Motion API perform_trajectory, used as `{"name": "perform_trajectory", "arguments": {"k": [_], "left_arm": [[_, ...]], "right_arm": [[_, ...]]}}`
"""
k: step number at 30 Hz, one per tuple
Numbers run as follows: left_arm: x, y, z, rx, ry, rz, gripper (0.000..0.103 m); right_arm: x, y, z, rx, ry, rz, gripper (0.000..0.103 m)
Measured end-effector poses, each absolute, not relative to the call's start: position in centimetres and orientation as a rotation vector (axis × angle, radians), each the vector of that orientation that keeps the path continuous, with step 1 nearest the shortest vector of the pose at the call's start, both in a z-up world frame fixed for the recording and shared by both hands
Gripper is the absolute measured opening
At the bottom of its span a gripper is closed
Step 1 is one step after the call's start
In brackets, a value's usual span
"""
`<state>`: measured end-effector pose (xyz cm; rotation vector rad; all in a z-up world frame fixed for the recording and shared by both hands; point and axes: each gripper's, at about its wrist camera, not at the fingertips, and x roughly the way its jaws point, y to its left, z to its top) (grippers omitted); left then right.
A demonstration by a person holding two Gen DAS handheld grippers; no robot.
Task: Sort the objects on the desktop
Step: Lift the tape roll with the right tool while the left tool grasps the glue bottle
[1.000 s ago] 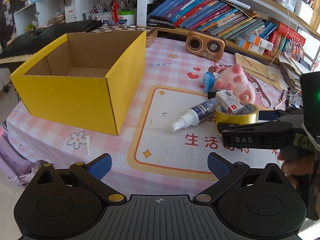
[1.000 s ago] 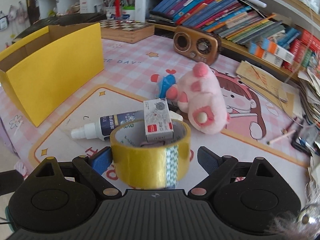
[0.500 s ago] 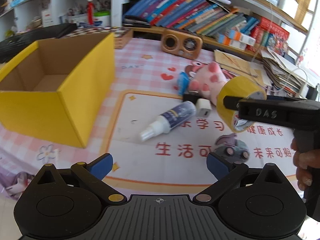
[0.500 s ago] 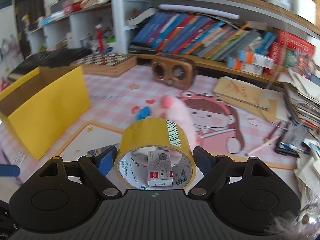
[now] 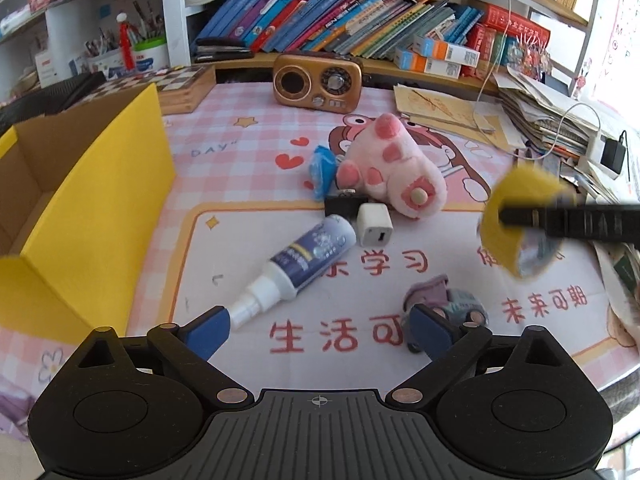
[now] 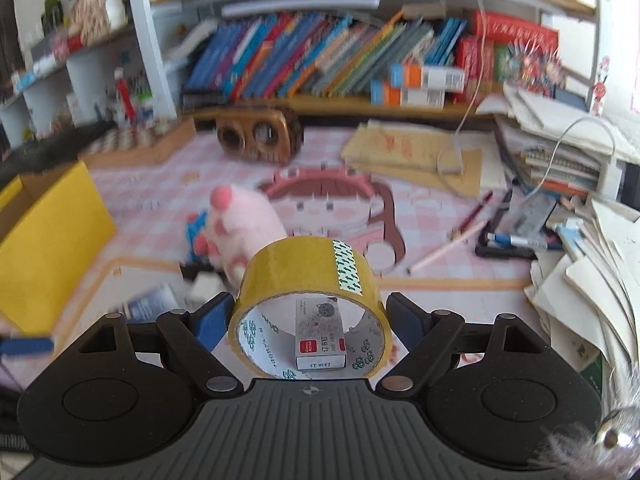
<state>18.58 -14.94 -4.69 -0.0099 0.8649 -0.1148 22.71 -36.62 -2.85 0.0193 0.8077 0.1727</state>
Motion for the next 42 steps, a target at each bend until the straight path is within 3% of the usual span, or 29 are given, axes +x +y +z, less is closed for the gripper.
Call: {"name": "perform_trajectory", "arguments": {"k": [7,15,28,34,42], "left_arm": [[18.9,-14.8,-4.6,-0.016,0.866,-0.102,0.097],[19.7,-15.2,-4.8,0.001,0.865,-0.112,0.096],[24.9,-15.8,-7.6,0.127,0.905,-0.140,0.059],[26.1,-15.8,-7.8,0.112,0.960,-0.199,0.032],[27.0,-16.5,-8.4,0.109,0.985,-0.219,0.032]], "right_arm": [[20.9,-37.8,-0.3,0.060,0.739,0.182,0.081],[20.7,-39.0,-1.0,0.104,0.768,0.124,0.081],[19.8,-38.7,-1.7,0.136,0.806,0.162,0.081],[19.9,-38.8,-2.0,0.153,0.816,0.160,0.081],[20.0,-39.0,-2.2,0.163,0.823,0.156,0.081]]}}
